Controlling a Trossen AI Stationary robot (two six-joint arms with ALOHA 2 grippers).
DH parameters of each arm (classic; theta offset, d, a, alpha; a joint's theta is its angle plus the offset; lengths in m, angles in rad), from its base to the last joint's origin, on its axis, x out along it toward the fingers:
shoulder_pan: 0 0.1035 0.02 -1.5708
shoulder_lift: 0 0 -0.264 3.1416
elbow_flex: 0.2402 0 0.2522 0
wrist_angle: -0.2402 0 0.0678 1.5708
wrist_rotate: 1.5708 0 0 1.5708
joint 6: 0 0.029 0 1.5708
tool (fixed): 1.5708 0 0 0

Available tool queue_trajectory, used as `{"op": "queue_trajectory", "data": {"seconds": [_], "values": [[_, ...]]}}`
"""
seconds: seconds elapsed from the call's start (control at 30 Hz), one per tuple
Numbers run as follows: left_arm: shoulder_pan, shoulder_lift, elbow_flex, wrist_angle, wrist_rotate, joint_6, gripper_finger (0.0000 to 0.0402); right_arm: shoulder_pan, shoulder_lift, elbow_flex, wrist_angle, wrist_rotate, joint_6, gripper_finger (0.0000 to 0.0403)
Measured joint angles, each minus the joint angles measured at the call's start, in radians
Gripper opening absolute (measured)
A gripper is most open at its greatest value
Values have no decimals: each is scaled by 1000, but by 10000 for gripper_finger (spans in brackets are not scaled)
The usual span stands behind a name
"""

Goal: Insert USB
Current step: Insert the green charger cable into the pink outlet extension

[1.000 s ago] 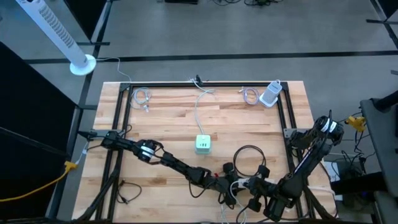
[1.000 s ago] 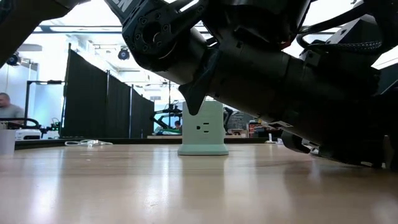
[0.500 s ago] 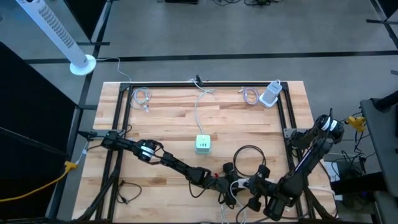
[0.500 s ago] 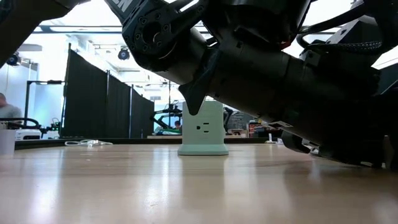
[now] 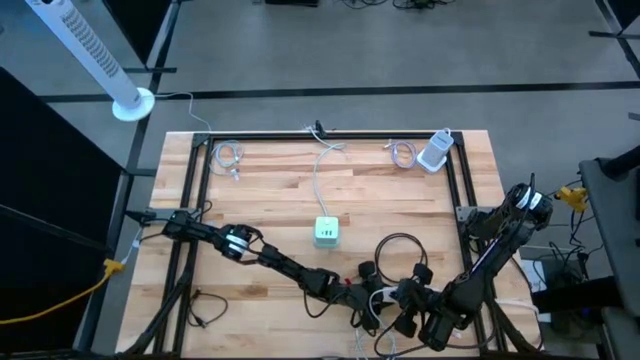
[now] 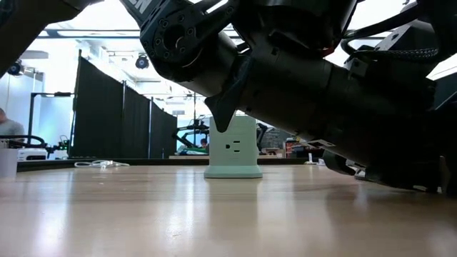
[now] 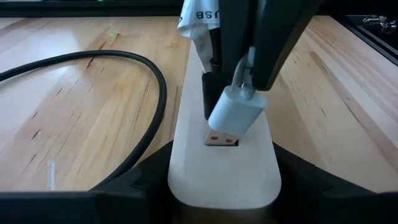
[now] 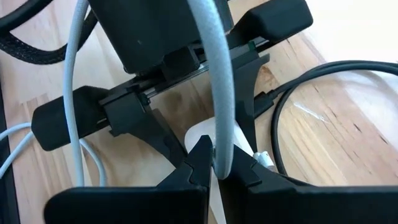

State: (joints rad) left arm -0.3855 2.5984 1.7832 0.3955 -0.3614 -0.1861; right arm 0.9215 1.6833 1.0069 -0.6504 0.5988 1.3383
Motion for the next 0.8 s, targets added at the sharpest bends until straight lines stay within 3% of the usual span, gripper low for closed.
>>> {"op": "queue_trajectory", "data": {"seconds": [0.8], "values": [[-2, 0, 0, 1, 0, 9, 192, -55, -49, 1, -21, -159, 10, 0]]}}
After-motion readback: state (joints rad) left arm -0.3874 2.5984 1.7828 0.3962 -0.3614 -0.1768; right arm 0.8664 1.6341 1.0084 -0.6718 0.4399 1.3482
